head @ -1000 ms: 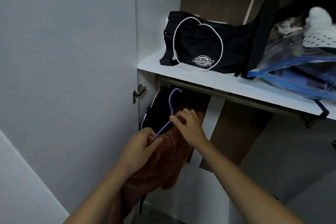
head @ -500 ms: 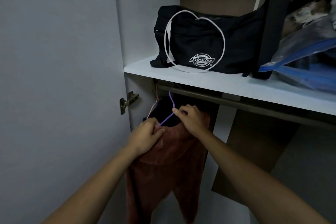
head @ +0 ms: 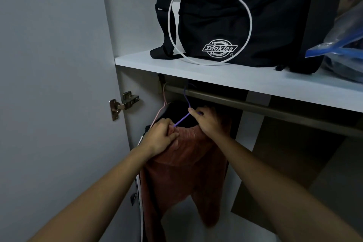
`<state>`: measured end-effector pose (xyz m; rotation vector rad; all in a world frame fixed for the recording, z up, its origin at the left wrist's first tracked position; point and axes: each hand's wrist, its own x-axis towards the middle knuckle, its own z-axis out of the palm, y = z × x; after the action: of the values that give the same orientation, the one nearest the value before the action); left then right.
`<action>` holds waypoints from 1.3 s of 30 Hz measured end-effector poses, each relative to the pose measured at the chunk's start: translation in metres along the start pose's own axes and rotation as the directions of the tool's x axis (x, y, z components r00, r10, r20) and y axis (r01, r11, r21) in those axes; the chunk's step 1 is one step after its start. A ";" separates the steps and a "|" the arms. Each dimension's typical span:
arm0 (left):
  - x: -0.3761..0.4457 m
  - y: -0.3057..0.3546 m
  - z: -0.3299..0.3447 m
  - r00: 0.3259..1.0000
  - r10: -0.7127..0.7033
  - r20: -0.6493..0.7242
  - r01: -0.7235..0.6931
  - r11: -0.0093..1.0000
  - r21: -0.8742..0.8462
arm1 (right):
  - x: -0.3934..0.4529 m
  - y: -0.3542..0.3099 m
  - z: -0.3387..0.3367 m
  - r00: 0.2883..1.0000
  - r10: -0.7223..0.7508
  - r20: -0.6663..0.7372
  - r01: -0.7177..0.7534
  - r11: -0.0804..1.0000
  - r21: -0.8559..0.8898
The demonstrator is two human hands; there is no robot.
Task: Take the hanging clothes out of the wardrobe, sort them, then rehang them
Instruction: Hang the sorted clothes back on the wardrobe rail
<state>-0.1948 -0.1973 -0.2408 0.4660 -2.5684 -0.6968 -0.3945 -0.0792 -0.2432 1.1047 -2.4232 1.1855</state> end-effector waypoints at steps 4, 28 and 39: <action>0.008 -0.003 0.010 1.000 -0.018 -0.014 0.019 0.999 0.033 | 0.011 0.014 0.015 1.000 0.014 0.018 -0.014 1.000 0.021; -0.007 -0.026 0.019 0.985 0.126 -0.120 -0.046 0.853 0.520 | 0.009 0.011 0.076 0.996 -0.017 0.085 0.036 0.974 -0.225; -0.028 -0.051 0.014 0.980 0.123 -0.156 0.001 0.781 0.624 | 0.024 -0.021 0.092 0.932 0.100 0.349 -0.041 0.984 -0.173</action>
<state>-0.1673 -0.2216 -0.2881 0.6100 -2.5629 0.2514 -0.3854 -0.1696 -0.2788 1.2847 -2.7919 0.8421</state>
